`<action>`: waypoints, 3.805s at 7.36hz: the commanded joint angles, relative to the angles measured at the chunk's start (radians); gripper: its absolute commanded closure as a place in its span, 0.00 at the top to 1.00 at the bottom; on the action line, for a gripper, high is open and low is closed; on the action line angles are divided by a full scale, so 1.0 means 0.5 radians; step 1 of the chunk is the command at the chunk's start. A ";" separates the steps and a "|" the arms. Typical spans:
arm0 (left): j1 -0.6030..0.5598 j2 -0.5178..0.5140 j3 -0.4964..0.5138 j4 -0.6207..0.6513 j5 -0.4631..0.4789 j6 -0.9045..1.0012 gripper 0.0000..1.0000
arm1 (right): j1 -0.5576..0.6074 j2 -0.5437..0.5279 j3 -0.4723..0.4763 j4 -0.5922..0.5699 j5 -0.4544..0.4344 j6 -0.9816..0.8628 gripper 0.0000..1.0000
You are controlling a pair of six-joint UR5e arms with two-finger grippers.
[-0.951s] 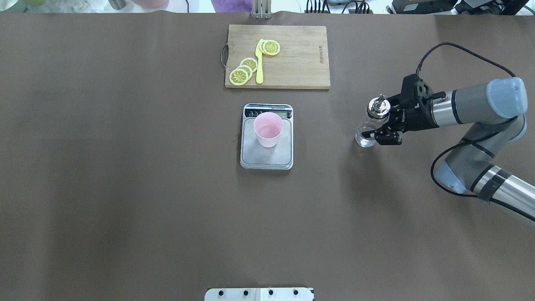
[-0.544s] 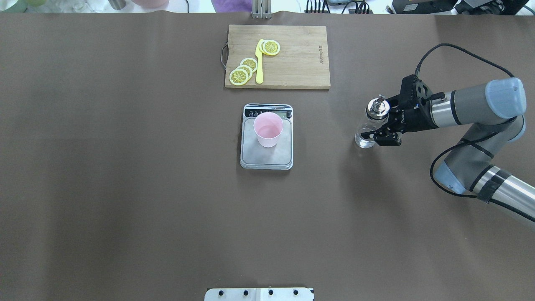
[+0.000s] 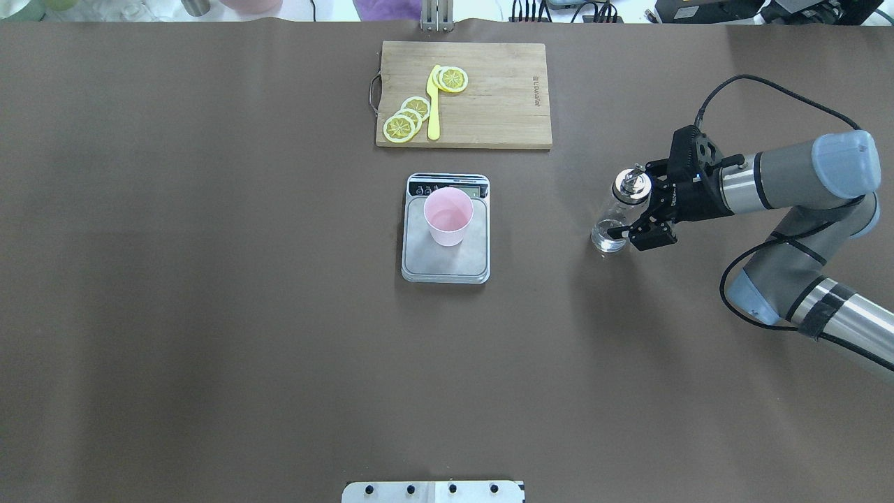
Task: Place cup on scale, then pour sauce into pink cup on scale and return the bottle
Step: 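Lower the sauce bottle onto the table beside the scale with the right gripper, then open the right gripper and withdraw it away from the sauce bottle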
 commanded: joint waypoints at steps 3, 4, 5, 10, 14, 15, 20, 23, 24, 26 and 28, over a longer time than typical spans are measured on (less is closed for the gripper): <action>0.000 0.003 0.003 0.000 0.000 0.000 0.98 | 0.003 -0.038 0.015 0.006 0.001 0.001 1.00; 0.000 0.003 0.003 0.003 -0.003 0.003 0.98 | 0.003 -0.051 0.018 0.012 0.001 0.001 1.00; 0.000 0.003 0.003 0.003 -0.003 0.003 0.98 | 0.003 -0.072 0.021 0.024 0.004 -0.002 1.00; 0.000 0.007 0.003 0.003 -0.003 0.000 0.98 | 0.006 -0.167 0.034 0.120 0.035 0.001 0.99; 0.000 0.010 0.000 0.003 -0.003 0.003 0.98 | 0.083 -0.216 0.052 0.120 0.053 0.005 0.99; 0.000 0.010 0.000 0.003 -0.003 0.003 0.98 | 0.126 -0.238 0.052 0.117 0.072 0.008 0.99; 0.000 0.000 -0.019 0.003 0.000 -0.009 0.98 | 0.414 -0.202 0.040 -0.283 0.069 0.713 0.98; 0.000 -0.012 -0.117 0.046 0.021 -0.366 0.98 | 0.589 -0.118 0.046 -0.791 0.053 0.802 1.00; 0.006 -0.018 -0.157 0.061 0.021 -0.550 0.98 | 0.629 -0.121 0.037 -0.852 0.063 0.799 1.00; 0.104 -0.021 -0.435 0.345 0.052 -0.723 0.98 | 0.724 -0.137 0.040 -0.985 0.057 0.729 1.00; 0.156 -0.052 -0.705 0.710 0.147 -0.700 0.98 | 0.840 -0.146 0.052 -1.262 0.053 0.485 1.00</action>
